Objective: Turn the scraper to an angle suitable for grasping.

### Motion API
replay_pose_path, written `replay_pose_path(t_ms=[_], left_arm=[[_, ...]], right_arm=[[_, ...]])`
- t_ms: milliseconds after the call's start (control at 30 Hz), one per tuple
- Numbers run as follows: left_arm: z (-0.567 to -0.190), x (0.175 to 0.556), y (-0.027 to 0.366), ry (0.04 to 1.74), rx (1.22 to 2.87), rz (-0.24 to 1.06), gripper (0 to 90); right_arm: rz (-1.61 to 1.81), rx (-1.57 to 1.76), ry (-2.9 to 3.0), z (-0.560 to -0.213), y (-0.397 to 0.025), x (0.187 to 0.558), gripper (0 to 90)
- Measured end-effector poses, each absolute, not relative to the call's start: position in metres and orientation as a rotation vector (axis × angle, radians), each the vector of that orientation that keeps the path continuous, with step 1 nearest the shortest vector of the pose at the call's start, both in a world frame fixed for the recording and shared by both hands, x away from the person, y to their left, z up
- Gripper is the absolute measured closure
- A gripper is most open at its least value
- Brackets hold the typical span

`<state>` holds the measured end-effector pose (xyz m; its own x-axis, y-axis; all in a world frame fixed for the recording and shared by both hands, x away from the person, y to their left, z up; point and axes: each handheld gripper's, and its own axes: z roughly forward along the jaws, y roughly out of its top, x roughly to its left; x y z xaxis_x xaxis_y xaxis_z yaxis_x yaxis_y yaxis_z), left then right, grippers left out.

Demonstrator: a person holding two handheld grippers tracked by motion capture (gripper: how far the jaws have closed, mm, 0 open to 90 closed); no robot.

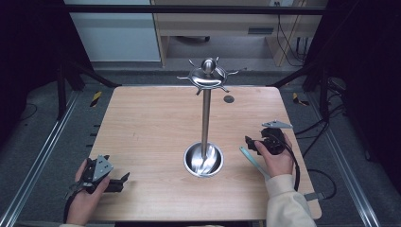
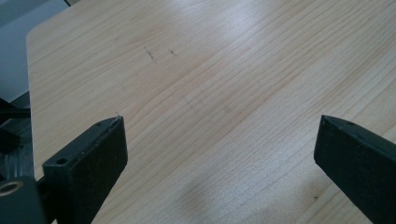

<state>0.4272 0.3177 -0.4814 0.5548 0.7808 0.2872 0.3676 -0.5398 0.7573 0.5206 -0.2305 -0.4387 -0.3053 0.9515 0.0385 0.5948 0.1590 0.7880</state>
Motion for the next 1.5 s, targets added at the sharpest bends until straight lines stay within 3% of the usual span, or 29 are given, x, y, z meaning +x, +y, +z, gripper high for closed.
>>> replay_pose_path(t_ms=[167,500,533,600,1000,1500], left_arm=[[-0.481,0.426,0.319,0.924,2.135,0.829,2.6],[-0.482,0.427,0.317,0.92,2.146,0.823,2.7],[-0.482,0.427,0.318,0.921,2.146,0.822,2.7],[-0.482,0.427,0.318,0.924,2.144,0.822,2.7],[-0.482,0.427,0.317,0.916,2.153,0.823,2.7],[-0.481,0.427,0.317,0.923,2.154,0.843,2.8]], right_arm=[[0.95,1.408,2.0,-0.44,-0.22,0.52,19.7],[0.877,1.23,2.162,-0.444,-0.195,0.515,43.0],[0.889,1.177,2.194,-0.444,-0.191,0.512,52.6],[0.898,1.135,2.216,-0.443,-0.188,0.511,59.2],[0.865,1.036,2.416,-0.452,-0.171,0.508,89.0],[0.802,1.144,2.423,-0.459,-0.18,0.514,90.0]])
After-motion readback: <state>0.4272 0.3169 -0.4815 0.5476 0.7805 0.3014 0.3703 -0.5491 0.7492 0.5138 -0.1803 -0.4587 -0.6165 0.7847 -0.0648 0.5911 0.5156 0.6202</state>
